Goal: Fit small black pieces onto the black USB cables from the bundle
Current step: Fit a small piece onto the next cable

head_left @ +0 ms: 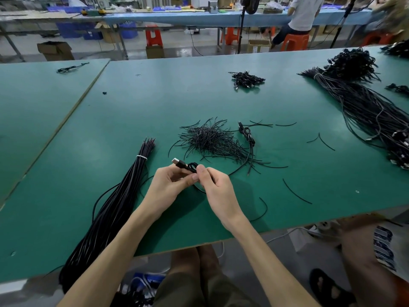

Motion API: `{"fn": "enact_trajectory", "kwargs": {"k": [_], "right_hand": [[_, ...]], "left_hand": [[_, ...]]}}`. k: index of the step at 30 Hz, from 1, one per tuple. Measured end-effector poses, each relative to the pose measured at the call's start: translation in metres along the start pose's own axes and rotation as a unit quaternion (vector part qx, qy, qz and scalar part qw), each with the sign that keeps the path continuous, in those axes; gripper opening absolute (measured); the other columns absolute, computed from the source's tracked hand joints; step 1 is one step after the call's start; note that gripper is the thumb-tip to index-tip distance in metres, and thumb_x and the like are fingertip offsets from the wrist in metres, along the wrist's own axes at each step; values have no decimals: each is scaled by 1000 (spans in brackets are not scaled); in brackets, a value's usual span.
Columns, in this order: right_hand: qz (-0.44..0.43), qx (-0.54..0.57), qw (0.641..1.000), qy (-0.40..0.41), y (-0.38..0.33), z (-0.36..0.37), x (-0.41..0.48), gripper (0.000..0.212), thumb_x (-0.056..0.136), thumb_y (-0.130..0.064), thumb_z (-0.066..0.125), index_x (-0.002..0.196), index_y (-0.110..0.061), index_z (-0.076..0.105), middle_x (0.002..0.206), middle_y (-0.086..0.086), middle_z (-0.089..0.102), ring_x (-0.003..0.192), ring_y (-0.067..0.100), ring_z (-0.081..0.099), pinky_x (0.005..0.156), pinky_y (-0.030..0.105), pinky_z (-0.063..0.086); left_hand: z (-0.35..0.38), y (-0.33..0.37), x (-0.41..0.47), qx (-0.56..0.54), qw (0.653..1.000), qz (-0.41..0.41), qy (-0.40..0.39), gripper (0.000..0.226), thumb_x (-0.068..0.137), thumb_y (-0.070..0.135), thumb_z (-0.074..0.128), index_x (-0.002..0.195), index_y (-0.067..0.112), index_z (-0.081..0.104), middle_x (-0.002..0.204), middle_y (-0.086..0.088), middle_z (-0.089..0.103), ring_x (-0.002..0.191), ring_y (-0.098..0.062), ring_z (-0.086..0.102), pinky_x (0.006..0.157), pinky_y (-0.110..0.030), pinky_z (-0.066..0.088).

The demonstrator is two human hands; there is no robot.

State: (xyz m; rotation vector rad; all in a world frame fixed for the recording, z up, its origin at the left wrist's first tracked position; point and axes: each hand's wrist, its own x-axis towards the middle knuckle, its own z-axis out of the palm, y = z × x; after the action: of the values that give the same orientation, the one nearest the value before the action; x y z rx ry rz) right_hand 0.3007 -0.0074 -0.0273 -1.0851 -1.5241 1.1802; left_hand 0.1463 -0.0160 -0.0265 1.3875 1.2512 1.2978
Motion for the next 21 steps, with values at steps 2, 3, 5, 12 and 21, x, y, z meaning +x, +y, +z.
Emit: {"fn": "enact_trajectory", "kwargs": {"k": [2,3,5,12,21], "right_hand": [[5,4,1000,-2,0,-1,0,41,107,-45,48,79,-26,70,68,-2,46,67,11,44,69,43,43],[9,5,1000,-3,0,-1,0,42,108,-43,48,80,-21,69,68,-6,50,68,10,47,72,46,46],[11,12,1000,-5,-1,-2,0,42,109,-40,48,74,-26,67,65,-15,53,67,7,49,73,41,48],[11,25,999,33,-3,-2,1,48,109,-37,47,63,-25,41,58,-13,36,55,7,30,57,31,27],[19,22,999,29,-5,-1,1,50,109,-37,45,62,-24,34,61,-7,33,57,10,28,56,32,26]], "left_hand": [[-1,0,0,-6,1000,-7,-14,23,84,27,76,93,6,75,91,-8,79,88,-16,75,82,-22,55],[-1,0,0,-5,1000,-7,-24,23,86,25,75,94,4,72,90,-9,79,88,-18,75,83,-22,55],[-2,0,0,19,999,3,-36,19,92,22,73,96,4,69,90,-11,78,88,-21,74,83,-24,55],[6,-4,-5,273,941,198,41,7,97,11,68,102,9,72,98,3,63,84,-17,64,75,-33,54],[14,-5,-10,493,798,314,144,14,98,19,66,101,7,72,97,-5,65,70,-21,59,67,-36,51]]}}
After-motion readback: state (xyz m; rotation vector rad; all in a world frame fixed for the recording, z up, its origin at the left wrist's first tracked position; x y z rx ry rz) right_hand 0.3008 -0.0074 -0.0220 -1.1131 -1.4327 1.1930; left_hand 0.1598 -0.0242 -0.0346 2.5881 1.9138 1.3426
